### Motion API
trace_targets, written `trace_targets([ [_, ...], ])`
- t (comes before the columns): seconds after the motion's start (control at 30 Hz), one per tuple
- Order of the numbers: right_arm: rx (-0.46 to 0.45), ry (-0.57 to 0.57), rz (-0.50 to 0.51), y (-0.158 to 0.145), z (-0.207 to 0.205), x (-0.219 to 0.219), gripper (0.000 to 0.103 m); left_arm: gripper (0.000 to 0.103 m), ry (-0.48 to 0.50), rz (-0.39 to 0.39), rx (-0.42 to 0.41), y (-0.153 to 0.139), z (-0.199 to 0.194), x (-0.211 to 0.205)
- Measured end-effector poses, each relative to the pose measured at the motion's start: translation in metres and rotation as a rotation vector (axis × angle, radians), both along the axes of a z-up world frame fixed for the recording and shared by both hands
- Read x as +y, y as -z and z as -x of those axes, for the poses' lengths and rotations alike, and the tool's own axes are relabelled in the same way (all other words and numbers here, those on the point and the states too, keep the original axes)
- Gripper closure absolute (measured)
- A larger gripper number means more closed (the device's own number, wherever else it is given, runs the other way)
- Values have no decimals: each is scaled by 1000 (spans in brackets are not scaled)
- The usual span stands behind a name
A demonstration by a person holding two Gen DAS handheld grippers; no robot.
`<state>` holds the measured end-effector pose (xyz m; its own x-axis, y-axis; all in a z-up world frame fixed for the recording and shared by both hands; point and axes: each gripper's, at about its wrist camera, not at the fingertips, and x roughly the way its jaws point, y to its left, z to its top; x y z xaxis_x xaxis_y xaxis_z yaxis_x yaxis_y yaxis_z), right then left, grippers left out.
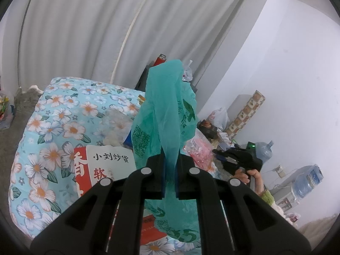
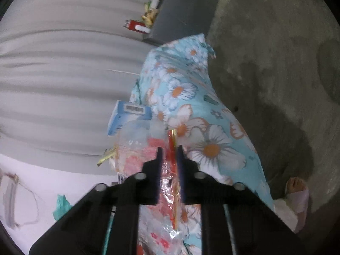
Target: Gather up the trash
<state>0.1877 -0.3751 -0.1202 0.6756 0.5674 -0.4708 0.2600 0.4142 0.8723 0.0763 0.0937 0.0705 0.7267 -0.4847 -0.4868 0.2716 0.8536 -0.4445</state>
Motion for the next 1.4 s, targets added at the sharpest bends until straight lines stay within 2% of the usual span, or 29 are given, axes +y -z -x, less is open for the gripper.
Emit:
trace_targets([
  [0.1, -67, -8, 39, -21, 11, 3, 98, 99, -2, 0, -1, 0, -1, 1],
  [0.53, -451, -123, 152, -149, 52, 34, 100, 99, 3, -16, -114, -32, 13, -5],
  [0.7, -525, -146, 159, -172, 68, 38, 100, 99, 15, -27, -144, -41, 17, -13],
  [0.87, -583, -116, 148, -188, 92, 26, 100, 99, 79, -36, -172, -53, 15, -34],
  [0.97, -607, -50, 160, -193, 113, 8, 100, 99, 158, -34, -177, -64, 7, -60],
  [1.1, -604, 101, 231, -194, 156, -24, 100, 99, 302, -35, -186, -76, -9, -115],
  [1.17, -591, 183, 272, -191, 179, -42, 100, 99, 408, -29, -173, -79, -20, -157],
  [1.3, -519, 414, 436, -181, 238, -82, 100, 99, 586, -65, -144, -75, -32, -244],
  [1.4, -433, 562, 526, -167, 270, -111, 100, 99, 726, -91, -78, -58, -42, -324],
])
